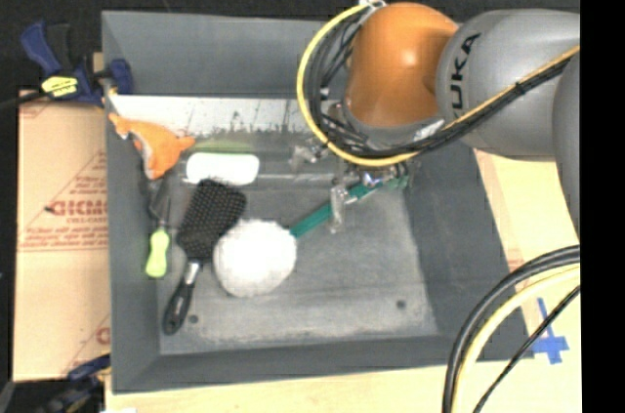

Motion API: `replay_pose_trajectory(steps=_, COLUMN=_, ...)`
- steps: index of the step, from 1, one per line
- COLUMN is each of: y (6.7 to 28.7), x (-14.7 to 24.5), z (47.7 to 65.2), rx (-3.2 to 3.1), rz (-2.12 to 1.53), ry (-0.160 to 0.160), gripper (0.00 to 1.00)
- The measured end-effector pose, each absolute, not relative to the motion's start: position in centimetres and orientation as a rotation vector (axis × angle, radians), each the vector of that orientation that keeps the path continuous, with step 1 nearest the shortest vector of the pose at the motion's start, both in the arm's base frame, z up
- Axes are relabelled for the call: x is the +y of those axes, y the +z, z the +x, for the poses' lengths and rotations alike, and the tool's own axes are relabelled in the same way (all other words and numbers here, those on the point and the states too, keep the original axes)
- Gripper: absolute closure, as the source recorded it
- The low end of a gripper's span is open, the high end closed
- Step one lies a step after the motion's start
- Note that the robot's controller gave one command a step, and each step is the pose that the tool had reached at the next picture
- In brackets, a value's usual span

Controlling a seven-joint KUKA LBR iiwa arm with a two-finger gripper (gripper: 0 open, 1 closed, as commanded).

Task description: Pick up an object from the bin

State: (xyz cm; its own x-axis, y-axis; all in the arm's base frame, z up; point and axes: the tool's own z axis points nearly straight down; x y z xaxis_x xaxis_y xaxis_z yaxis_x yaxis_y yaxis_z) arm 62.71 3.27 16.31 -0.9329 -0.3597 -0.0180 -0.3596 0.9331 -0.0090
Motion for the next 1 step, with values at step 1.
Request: replay_pose_trajectory(steps=1, y=10.09, x=4.80, z=61.50, rx=3.082, rz=-0.571, ry=-0.001, gripper=0.00)
